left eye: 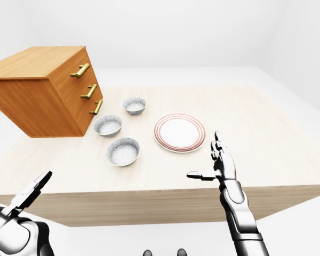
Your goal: Put the bowl at the front on the plate.
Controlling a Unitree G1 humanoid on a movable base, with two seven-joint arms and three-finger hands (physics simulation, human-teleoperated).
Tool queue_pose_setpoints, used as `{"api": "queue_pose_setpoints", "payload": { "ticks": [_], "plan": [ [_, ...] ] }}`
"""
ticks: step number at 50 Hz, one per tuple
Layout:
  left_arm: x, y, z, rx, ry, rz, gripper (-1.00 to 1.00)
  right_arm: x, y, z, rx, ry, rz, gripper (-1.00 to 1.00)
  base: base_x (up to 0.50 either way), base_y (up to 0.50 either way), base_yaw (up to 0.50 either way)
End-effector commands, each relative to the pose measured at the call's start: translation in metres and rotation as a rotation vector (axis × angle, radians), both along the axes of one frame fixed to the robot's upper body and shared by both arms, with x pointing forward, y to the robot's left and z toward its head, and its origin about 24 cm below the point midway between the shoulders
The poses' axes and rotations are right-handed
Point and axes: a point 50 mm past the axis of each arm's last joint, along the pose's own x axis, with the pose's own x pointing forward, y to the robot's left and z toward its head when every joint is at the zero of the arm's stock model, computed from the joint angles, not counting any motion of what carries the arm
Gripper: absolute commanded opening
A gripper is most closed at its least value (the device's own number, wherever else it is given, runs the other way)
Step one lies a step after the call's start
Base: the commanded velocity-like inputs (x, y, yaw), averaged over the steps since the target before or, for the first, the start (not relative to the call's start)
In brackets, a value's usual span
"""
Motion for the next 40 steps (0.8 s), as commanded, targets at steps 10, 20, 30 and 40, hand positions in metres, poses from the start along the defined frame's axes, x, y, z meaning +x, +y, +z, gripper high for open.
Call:
{"api": "queue_pose_setpoints", "payload": {
  "ticks": [10,20,30,40],
  "plan": [
    [-0.005,-0.003,0.005,0.012,-0.021,-0.041,1.0,0.0,0.001,0.001,0.011,-0.005,0.014,1.0,0.0,0.0,0.0],
    [-0.001,-0.001,0.006,0.018,-0.022,-0.043,1.0,-0.002,0.0,0.003,-0.002,-0.014,-0.004,1.0,0.0,0.0,0.0],
    [-0.001,-0.001,0.007,0.023,-0.021,-0.032,1.0,-0.006,0.004,0.014,-0.05,-0.035,0.018,1.0,0.0,0.0,0.0],
    [-0.002,-0.001,0.008,0.027,-0.024,-0.03,1.0,0.005,0.022,0.07,-0.223,-0.244,0.071,1.0,0.0,0.0,0.0]
  ]
}}
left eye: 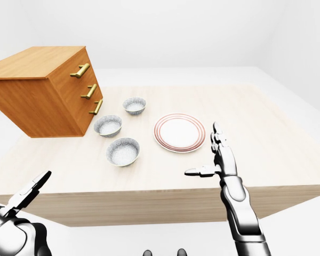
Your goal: Put the bowl at the front on the plate.
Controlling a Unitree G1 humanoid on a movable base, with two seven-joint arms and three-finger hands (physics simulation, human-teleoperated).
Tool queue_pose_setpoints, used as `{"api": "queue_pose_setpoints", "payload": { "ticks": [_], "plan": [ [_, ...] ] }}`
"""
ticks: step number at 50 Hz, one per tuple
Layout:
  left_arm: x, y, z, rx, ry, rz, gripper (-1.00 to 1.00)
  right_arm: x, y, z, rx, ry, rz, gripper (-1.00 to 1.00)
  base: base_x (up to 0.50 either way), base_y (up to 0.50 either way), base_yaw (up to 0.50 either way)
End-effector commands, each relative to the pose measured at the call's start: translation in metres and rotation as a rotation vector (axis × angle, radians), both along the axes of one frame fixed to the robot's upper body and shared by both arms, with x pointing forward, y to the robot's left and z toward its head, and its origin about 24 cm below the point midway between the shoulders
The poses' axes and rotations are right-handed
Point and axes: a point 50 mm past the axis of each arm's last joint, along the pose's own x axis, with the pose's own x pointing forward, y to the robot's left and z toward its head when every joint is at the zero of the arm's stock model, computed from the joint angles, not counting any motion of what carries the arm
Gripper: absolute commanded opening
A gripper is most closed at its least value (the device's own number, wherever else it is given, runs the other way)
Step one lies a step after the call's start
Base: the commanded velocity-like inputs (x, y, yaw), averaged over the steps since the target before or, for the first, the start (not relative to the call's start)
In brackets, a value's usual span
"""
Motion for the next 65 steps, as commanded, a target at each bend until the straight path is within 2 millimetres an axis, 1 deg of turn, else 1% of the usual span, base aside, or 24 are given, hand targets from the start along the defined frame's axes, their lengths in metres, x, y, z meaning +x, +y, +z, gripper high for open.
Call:
{"api": "queue_pose_setpoints", "payload": {
  "ticks": [1,4,5,7,9,12,13,14,15,18,21,23,26,33,42,45,49,53,55,59,61,63,64,65],
  "plan": [
    [0.001,0.0,0.0,-0.002,0.001,0.002,1.0,0.008,0.015,0.041,-0.11,-0.17,0.045,1.0,0.0,0.0,0.0],
    [0.0,0.001,0.001,0.0,-0.007,0.002,1.0,0.012,0.019,0.047,-0.109,-0.195,0.047,1.0,0.0,0.0,0.0],
    [0.001,0.001,0.001,-0.001,-0.007,0.001,1.0,0.013,0.018,0.045,-0.107,-0.183,0.046,1.0,0.0,0.0,0.0],
    [0.001,0.001,0.003,0.003,-0.013,0.001,1.0,0.015,0.018,0.047,-0.089,-0.189,0.043,1.0,0.0,0.0,0.0],
    [0.001,0.001,0.002,0.002,-0.012,0.003,1.0,0.016,0.016,0.042,-0.063,-0.17,0.036,1.0,0.0,0.0,0.0],
    [0.001,0.001,0.0,-0.005,-0.002,0.002,1.0,0.016,0.015,0.042,-0.028,-0.169,0.03,1.0,0.0,0.0,0.0],
    [0.001,0.001,0.0,-0.004,-0.001,0.002,1.0,0.017,0.012,0.034,-0.005,-0.136,0.024,1.0,0.17,0.0,0.0],
    [0.001,0.001,0.001,-0.002,-0.004,0.002,1.0,0.018,0.012,0.031,0.001,-0.124,0.023,1.0,0.27,-0.02,0.0],
    [0.0,0.001,0.001,0.001,-0.007,0.003,1.0,0.018,0.01,0.026,0.002,-0.1,0.016,1.0,0.36,-0.03,0.0],
    [0.001,0.001,-0.001,-0.004,0.002,0.004,1.0,0.017,0.011,0.029,0.007,-0.116,0.015,1.0,0.37,-0.03,0.0],
    [0.0,0.001,0.004,0.002,-0.018,0.014,1.0,0.019,0.01,0.025,0.009,-0.097,0.017,1.0,0.38,-0.03,0.0],
    [0.0,0.001,0.002,0.001,-0.013,0.013,1.0,0.019,0.011,0.029,0.008,-0.113,0.021,1.0,0.38,-0.03,0.0],
    [-0.001,0.001,0.002,-0.001,-0.013,0.012,1.0,0.02,0.012,0.025,0.005,-0.098,0.025,1.0,0.38,-0.03,0.0],
    [-0.001,0.001,0.001,-0.006,-0.01,0.012,1.0,0.019,0.015,0.031,0.005,-0.124,0.031,1.0,0.38,-0.03,0.0],
    [0.0,0.002,-0.001,-0.012,-0.004,0.015,1.0,0.021,0.015,0.018,0.005,-0.067,0.031,1.0,0.38,-0.03,0.0],
    [0.001,0.002,0.001,-0.008,-0.013,0.021,1.0,0.02,0.017,0.025,0.006,-0.097,0.037,1.0,0.38,-0.03,0.0],
    [-0.001,0.001,0.0,-0.009,-0.006,0.018,1.0,0.021,0.017,0.024,0.005,-0.09,0.041,1.0,0.38,-0.03,0.0],
    [-0.001,0.001,0.001,-0.004,-0.008,0.017,1.0,0.022,0.019,0.03,0.007,-0.113,0.051,1.0,0.38,-0.02,0.0],
    [-0.001,0.001,0.002,-0.001,-0.013,0.016,1.0,0.023,0.018,0.029,0.006,-0.11,0.047,1.0,0.38,-0.02,0.0],
    [0.0,0.002,-0.003,-0.014,0.003,0.016,1.0,0.024,0.02,0.033,0.004,-0.126,0.051,1.0,0.38,-0.01,0.0],
    [0.0,0.002,-0.001,-0.011,-0.002,0.016,1.0,0.024,0.02,0.033,0.003,-0.127,0.053,1.0,0.38,-0.02,0.0],
    [0.0,0.001,-0.003,-0.016,0.002,0.015,1.0,0.022,0.022,0.041,-0.01,-0.159,0.061,1.0,0.17,0.0,0.0],
    [-0.001,0.001,0.0,-0.008,-0.009,0.016,1.0,0.02,0.024,0.051,-0.039,-0.202,0.077,1.0,0.0,0.0,0.0],
    [-0.001,0.001,-0.001,-0.011,-0.004,0.016,1.0,0.02,0.024,0.053,-0.059,-0.211,0.083,1.0,0.0,0.0,0.0]
  ]
}}
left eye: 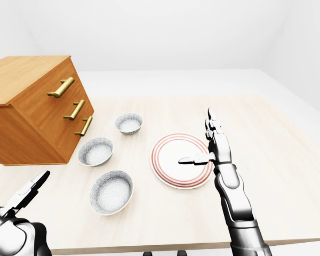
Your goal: Put the bowl at the front on the plate.
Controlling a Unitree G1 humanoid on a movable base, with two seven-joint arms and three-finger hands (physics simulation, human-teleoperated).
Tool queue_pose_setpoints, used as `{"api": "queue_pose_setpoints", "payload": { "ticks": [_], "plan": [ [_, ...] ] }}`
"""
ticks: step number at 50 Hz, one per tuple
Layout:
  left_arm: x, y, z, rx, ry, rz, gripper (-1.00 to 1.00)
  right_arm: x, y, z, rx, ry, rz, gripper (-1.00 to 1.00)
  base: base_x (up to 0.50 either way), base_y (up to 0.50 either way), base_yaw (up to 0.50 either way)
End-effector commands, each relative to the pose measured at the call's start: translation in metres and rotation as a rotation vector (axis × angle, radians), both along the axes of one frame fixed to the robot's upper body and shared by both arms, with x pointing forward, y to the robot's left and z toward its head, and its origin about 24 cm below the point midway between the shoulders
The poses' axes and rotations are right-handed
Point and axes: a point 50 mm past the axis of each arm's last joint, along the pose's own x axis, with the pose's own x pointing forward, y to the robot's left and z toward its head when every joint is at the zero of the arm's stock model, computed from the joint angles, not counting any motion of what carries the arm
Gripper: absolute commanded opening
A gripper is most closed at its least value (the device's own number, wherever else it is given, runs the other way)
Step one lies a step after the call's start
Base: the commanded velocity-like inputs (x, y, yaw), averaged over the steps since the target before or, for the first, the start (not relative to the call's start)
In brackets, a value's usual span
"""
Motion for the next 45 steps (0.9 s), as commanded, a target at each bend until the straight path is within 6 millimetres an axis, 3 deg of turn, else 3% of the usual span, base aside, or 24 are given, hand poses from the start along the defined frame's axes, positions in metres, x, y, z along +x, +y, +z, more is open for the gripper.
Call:
{"api": "queue_pose_setpoints", "payload": {
  "ticks": [1,6,10,14,18,24,35,45],
  "plan": [
    [0.0,0.0,-0.002,-0.006,0.008,0.0,1.0,-0.003,0.007,0.023,-0.069,-0.097,0.048,1.0,0.0,0.0,0.0],
    [0.0,-0.001,-0.004,-0.004,0.018,-0.006,1.0,-0.014,0.011,0.048,-0.204,-0.213,0.076,1.0,0.0,0.0,0.0],
    [0.0,-0.001,-0.003,0.0,0.015,-0.005,1.0,-0.026,0.031,0.082,-0.387,-0.361,0.18,1.0,0.0,0.0,0.0],
    [-0.001,0.0,-0.001,0.001,0.005,-0.005,1.0,-0.029,0.044,0.095,-0.565,-0.405,0.23,1.0,0.0,0.0,0.0],
    [0.001,0.0,-0.003,0.005,0.023,0.006,1.0,-0.028,0.055,0.098,-0.745,-0.389,0.267,1.0,0.0,0.0,0.0],
    [0.001,0.0,-0.002,0.002,0.015,0.015,1.0,-0.027,0.054,0.103,-0.751,-0.381,0.253,1.0,0.0,0.0,0.0],
    [0.001,0.0,-0.004,0.009,0.033,0.027,1.0,-0.029,0.071,0.107,-1.02,-0.309,0.304,1.0,0.0,0.0,0.0],
    [0.003,0.0,-0.007,0.004,0.048,0.029,1.0,-0.026,0.074,0.109,-1.15,-0.258,0.165,1.0,0.0,0.0,0.0]
  ]
}}
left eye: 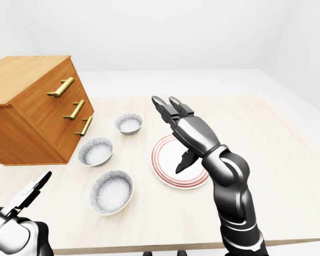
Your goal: Put the bowl at the front on the plate.
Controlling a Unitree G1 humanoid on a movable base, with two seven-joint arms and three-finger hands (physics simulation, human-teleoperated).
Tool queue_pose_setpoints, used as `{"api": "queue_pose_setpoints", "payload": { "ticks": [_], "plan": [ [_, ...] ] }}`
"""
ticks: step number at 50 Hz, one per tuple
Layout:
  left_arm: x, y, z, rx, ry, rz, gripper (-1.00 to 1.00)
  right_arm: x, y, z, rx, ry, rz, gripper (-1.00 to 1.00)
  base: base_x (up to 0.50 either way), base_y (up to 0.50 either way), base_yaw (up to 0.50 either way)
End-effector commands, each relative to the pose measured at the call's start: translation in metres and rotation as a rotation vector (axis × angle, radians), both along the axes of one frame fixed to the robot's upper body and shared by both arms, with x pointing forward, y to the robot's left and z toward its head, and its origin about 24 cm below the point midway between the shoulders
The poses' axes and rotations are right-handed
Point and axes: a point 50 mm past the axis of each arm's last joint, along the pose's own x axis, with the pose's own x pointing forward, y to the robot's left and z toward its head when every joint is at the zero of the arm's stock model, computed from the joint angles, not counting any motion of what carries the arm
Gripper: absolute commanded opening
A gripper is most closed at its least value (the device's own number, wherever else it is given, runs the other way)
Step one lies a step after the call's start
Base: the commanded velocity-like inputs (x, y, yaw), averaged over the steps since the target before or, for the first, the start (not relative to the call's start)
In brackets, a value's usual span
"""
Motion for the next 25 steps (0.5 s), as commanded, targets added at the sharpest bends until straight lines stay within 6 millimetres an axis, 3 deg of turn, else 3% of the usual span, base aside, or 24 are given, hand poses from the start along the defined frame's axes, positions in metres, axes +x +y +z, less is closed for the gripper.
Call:
{"api": "queue_pose_setpoints", "payload": {
  "ticks": [1,15,25],
  "plan": [
    [0.001,0.0,-0.001,0.003,0.009,0.005,1.0,0.001,0.004,0.006,-0.126,-0.057,-0.141,1.0,0.0,0.0,0.0],
    [0.0,0.0,0.0,0.001,0.004,0.007,1.0,-0.001,0.007,0.01,-0.204,-0.1,-0.25,1.0,0.0,0.0,0.0],
    [0.001,0.001,-0.001,-0.002,0.004,0.005,1.0,-0.003,0.015,-0.003,-0.253,-0.055,-0.27,1.0,0.0,0.0,0.0]
  ]
}}
